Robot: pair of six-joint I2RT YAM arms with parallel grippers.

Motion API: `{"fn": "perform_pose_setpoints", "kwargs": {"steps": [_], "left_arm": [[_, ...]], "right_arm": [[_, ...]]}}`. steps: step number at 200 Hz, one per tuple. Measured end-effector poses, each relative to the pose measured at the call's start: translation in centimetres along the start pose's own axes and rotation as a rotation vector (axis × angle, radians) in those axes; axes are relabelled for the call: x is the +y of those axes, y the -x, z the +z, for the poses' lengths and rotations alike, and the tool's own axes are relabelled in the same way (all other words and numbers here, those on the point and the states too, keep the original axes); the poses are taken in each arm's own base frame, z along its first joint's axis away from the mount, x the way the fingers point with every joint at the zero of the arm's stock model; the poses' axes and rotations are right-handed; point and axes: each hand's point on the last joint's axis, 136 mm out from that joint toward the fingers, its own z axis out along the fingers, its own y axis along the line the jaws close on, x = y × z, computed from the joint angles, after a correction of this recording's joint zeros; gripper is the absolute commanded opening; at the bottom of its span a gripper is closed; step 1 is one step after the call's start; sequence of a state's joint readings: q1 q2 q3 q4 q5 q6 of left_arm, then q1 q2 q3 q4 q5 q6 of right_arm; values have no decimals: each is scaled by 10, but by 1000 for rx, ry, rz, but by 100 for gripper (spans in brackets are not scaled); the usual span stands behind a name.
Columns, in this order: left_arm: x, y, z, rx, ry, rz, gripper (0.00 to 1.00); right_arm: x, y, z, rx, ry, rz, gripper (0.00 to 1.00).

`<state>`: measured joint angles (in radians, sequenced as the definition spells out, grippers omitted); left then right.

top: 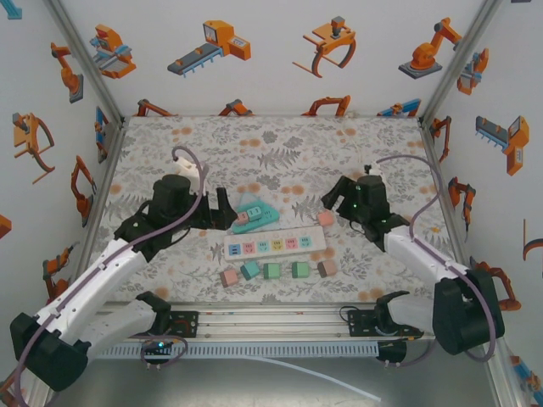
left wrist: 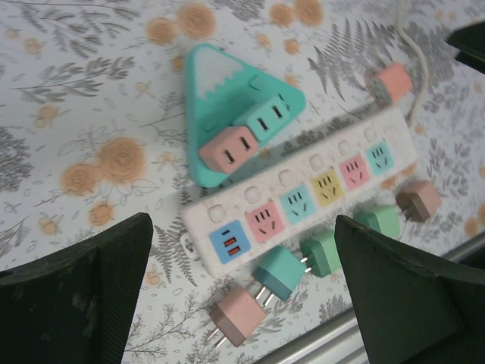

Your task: Pull the plug off the socket

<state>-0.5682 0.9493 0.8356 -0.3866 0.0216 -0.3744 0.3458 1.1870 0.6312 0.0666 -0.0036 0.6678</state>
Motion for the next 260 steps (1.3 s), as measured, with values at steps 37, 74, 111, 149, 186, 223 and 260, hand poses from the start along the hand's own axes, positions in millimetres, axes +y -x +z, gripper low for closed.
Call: {"fn": "perform_pose_setpoints", "kwargs": {"steps": [37,74,111,149,186,223,260], "left_arm": [[37,9,9,6,70,-119,97],[55,11,32,52,56,-215,97],[64,12,60,100,30,-265,97],[71,5,86,146,9,-289,100],[74,-5,106,188,-17,-304,95],[74,-16,123,227,-46,-307,83],[73,-27,144,281,-88,-323,70]], "right_arm": [[88,22,-6,-39,186,-358,68],[164,-16,0,9,405,-856,70],[198,-94,3,125,633,-1400,70],[200,-129,16,207,807,-1659,66],[206,-153,34,234,926,-1741,60],[208,-170,48,263,996,-1745,53],[209,-178,53,274,1041,-1737,44]]}}
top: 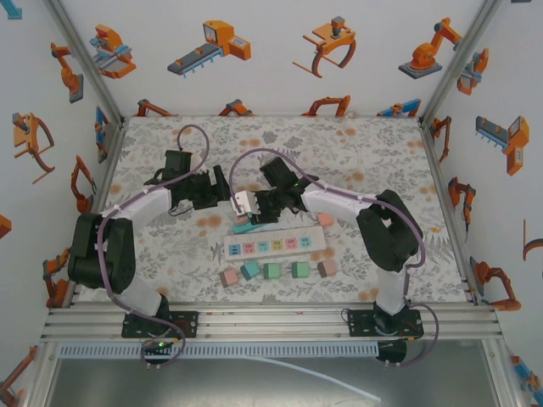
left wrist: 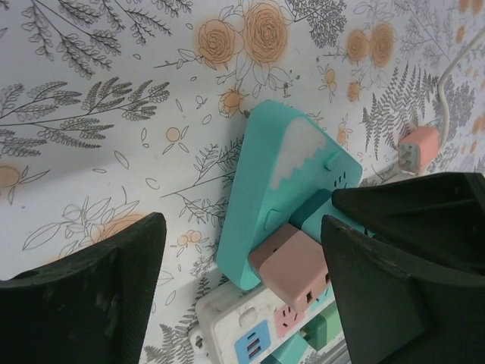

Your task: Pull the plug off the socket

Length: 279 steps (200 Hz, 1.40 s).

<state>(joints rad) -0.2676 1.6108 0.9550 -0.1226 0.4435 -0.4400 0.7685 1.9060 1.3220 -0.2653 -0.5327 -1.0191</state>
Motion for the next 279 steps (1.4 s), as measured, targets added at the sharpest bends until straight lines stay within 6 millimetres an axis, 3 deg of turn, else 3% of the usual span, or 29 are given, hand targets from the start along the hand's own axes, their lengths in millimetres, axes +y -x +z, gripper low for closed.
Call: {"fn": "perform_pose_setpoints", "kwargs": {"steps": [61,101,137,279], "left_arm": [[-5,-13,30,92,-71,-19,63],[-14,-25,48,153,-104,-11,59],[-10,-39,59,199,-93,-18,54],[-12,-42,60,209,-76,43,51]], "right_arm": [[-1,4,0,-13,13,-25,32],[0,5,0,-15,22,-36,29],[0,5,0,-18,26,-47,26],[-7,8,0,-34,77,67,15]]}}
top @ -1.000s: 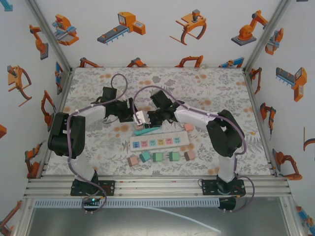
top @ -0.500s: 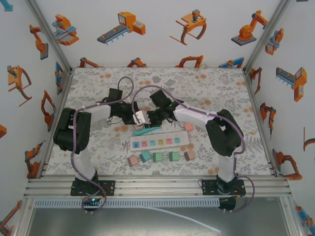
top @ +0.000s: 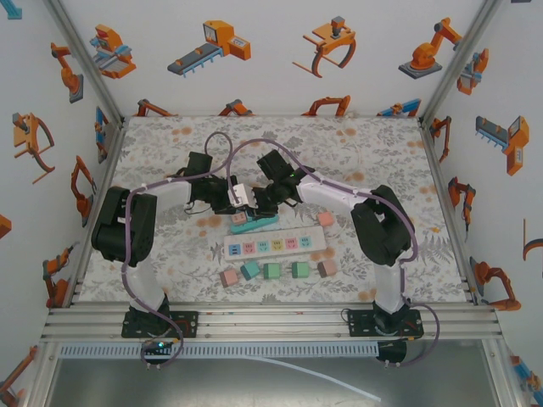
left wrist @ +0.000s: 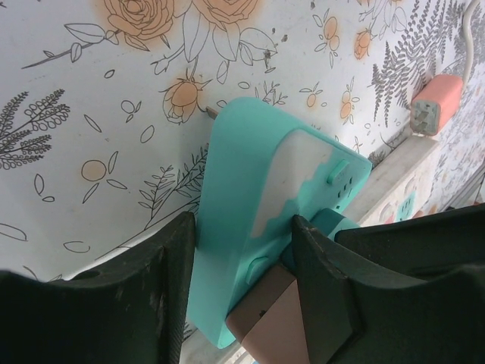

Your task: Pull the plug off the socket

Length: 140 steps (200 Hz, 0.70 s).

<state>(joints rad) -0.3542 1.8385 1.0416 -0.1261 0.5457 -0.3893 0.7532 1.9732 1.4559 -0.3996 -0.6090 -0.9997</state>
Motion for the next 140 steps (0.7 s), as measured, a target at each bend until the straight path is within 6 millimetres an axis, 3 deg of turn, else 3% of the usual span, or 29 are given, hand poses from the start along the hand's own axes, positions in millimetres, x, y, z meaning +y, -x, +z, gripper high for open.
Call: {"fn": "perform_pose_setpoints", "kwargs": {"steps": [140], "left_arm": [[0,1,-1,10,33,44,49]], "right_arm": [[-2,3,1,6,-16,60,8]]}}
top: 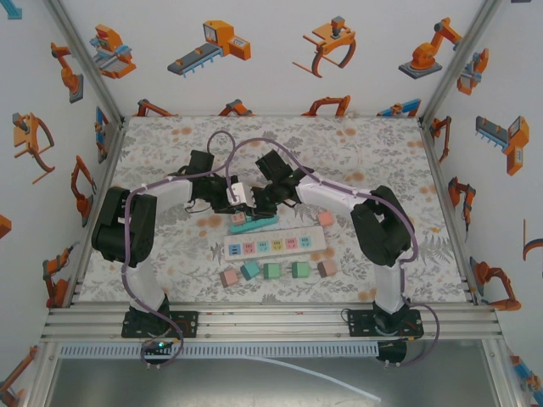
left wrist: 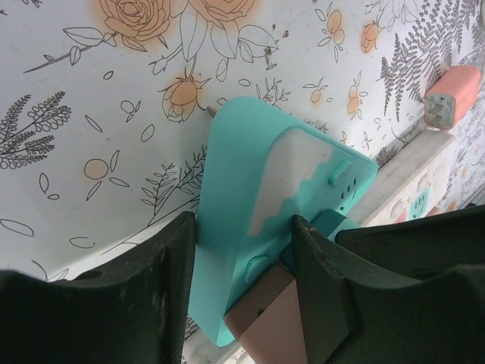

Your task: Pull the plug off the socket

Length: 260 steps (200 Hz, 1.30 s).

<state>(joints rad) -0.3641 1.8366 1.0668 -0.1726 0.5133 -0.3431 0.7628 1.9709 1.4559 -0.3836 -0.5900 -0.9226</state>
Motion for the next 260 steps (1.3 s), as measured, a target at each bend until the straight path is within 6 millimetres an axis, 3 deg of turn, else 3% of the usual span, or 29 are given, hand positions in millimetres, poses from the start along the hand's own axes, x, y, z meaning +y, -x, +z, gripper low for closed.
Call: {"fn": "perform_pose_setpoints", "kwargs": {"steps": [182,206,241,260], "left_arm": [[0,0,0,0,0,17,49],[0,0,0,1,0,17,49],[0,0,0,1,1,17,49],[1,1,-1,0,0,15,49]], "right_arm": [[1,5,0,36,-29,16,4],[-7,27,-23,-25,-69,39,3],[-17,79,-62,-166,-150,-37,3],[-18,90,-72,-199,-175,-34,3]]}}
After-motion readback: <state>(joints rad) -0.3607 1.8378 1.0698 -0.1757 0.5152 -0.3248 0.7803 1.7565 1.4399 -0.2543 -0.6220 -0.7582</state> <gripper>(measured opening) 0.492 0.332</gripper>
